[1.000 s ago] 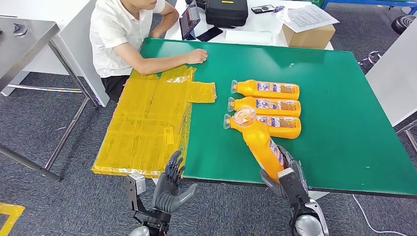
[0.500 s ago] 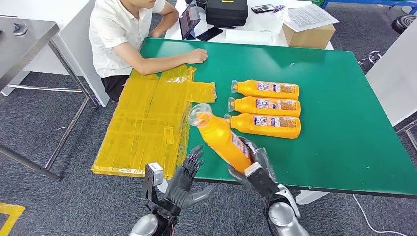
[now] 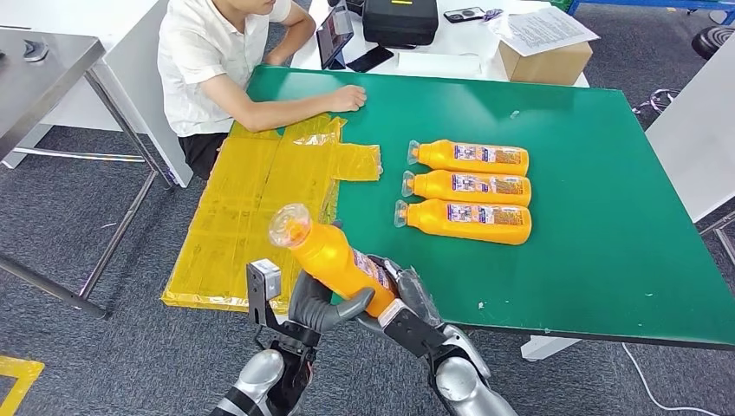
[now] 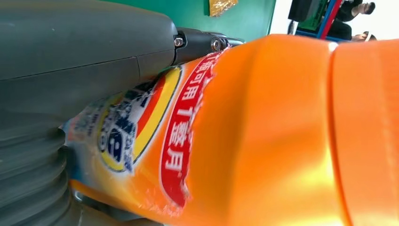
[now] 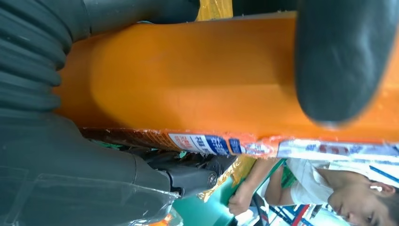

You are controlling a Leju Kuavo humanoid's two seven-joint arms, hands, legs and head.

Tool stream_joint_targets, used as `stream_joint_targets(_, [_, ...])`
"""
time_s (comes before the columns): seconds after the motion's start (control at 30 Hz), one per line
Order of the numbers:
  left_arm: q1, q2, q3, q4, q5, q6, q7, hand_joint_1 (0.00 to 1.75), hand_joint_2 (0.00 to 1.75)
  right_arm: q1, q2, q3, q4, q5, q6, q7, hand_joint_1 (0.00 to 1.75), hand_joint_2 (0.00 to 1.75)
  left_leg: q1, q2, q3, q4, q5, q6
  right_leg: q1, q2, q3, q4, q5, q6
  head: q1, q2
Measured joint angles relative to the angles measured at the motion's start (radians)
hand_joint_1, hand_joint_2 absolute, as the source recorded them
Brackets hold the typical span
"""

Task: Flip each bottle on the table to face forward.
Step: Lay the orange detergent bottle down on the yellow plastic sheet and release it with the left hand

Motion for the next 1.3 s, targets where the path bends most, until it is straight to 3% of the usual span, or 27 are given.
stream_joint_targets(0.17, [0.0, -0.004, 0.019, -0.012, 0.05, -0.02, -0.003, 0.0, 1.75, -0.022, 0.007, 0.035, 0.029, -0.006, 0.003, -0.009, 1.71, 1.75, 0.0, 0.0, 0.0, 0.0, 0.0, 0.0, 0.0, 0.0, 0.0, 0.0, 0.0, 0.0, 0.0, 0.0])
stream_joint_targets(0.2, [0.0, -0.004, 0.022, -0.017, 0.056, -0.024, -0.003, 0.44, 1.75, -0.027, 0.009, 0.041, 0.035, -0.009, 0.004, -0.012, 1.64, 1.75, 0.0, 0.0, 0.0, 0.0, 0.0, 0.0, 0.0, 0.0, 0.0, 0.0, 0.0, 0.0, 0.0, 0.0])
stream_joint_targets(0.23, [0.0, -0.005, 0.025, -0.023, 0.063, -0.03, -0.003, 0.87, 1.75, -0.031, 0.011, 0.047, 0.04, -0.012, 0.005, -0.015, 1.44, 1.75, 0.0, 0.0, 0.0, 0.0, 0.0, 0.0, 0.0, 0.0, 0.0, 0.0, 0.0, 0.0, 0.0, 0.0])
stream_joint_targets(0.3, [0.001, -0.004, 0.03, -0.032, 0.087, -0.062, 0.008, 1.75, 1.75, -0.039, 0.013, 0.057, 0.048, -0.022, 0.006, -0.021, 0.69, 1.75, 0.0, 0.0, 0.0, 0.0, 0.0, 0.0, 0.0, 0.0, 0.0, 0.0, 0.0, 0.0, 0.0, 0.0])
stream_joint_targets(0.33, [0.001, -0.004, 0.033, -0.036, 0.105, -0.086, 0.016, 1.75, 1.75, -0.044, 0.013, 0.06, 0.052, -0.028, 0.007, -0.026, 0.32, 1.75, 0.0, 0.0, 0.0, 0.0, 0.0, 0.0, 0.0, 0.0, 0.0, 0.0, 0.0, 0.0, 0.0, 0.0])
stream_joint_targets(0.37, [0.002, -0.004, 0.037, -0.04, 0.127, -0.118, 0.027, 1.75, 1.75, -0.048, 0.013, 0.063, 0.056, -0.034, 0.011, -0.031, 0.09, 1.75, 0.0, 0.0, 0.0, 0.0, 0.0, 0.0, 0.0, 0.0, 0.0, 0.0, 0.0, 0.0, 0.0, 0.0])
stream_joint_targets(0.47, [0.002, -0.003, 0.048, -0.051, 0.186, -0.214, 0.047, 1.75, 1.75, -0.057, 0.014, 0.072, 0.068, -0.049, 0.029, -0.046, 0.0, 1.75, 0.0, 0.0, 0.0, 0.0, 0.0, 0.0, 0.0, 0.0, 0.0, 0.0, 0.0, 0.0, 0.0, 0.0])
stream_joint_targets(0.6, [0.004, -0.001, 0.055, -0.061, 0.215, -0.262, 0.053, 1.75, 1.75, -0.062, 0.016, 0.074, 0.075, -0.065, 0.037, -0.058, 0.0, 0.0, 0.0, 0.0, 0.0, 0.0, 0.0, 0.0, 0.0, 0.0, 0.0, 0.0, 0.0, 0.0, 0.0, 0.0])
stream_joint_targets(0.7, [0.003, 0.004, 0.06, -0.065, 0.178, -0.229, 0.034, 1.75, 1.75, -0.062, 0.021, 0.075, 0.076, -0.06, 0.013, -0.073, 0.0, 0.0, 0.0, 0.0, 0.0, 0.0, 0.0, 0.0, 0.0, 0.0, 0.0, 0.0, 0.0, 0.0, 0.0, 0.0])
stream_joint_targets(0.87, [-0.041, 0.018, 0.072, -0.055, -0.024, -0.022, -0.033, 1.75, 1.75, -0.044, 0.04, 0.075, 0.075, -0.002, -0.127, -0.093, 0.0, 0.0, 0.0, 0.0, 0.0, 0.0, 0.0, 0.0, 0.0, 0.0, -0.001, 0.0, 0.0, 0.0, 0.0, 0.0])
stream_joint_targets(0.97, [-0.061, 0.023, 0.082, -0.046, -0.042, -0.005, -0.039, 1.75, 1.75, -0.037, 0.045, 0.075, 0.073, 0.012, -0.161, -0.098, 0.0, 0.0, 0.0, 0.0, 0.0, 0.0, 0.0, 0.0, 0.0, 0.0, -0.001, 0.001, 0.0, 0.0, 0.0, 0.0])
stream_joint_targets(1.17, [-0.072, 0.041, 0.142, -0.046, 0.042, -0.058, -0.001, 1.75, 1.75, -0.001, 0.064, 0.052, 0.042, 0.102, -0.493, -0.165, 0.0, 0.0, 0.0, 0.0, 0.0, 0.0, 0.0, 0.0, 0.0, 0.0, -0.001, 0.001, 0.0, 0.0, 0.0, 0.0])
stream_joint_targets(1.3, [-0.075, 0.067, 0.199, -0.051, 0.002, -0.016, 0.014, 1.75, 1.75, 0.052, 0.078, -0.031, -0.014, 0.132, -0.578, -0.181, 0.0, 0.0, 0.0, 0.0, 0.0, 0.0, 0.0, 0.0, 0.0, 0.0, -0.001, 0.001, 0.0, 0.0, 0.0, 0.0])
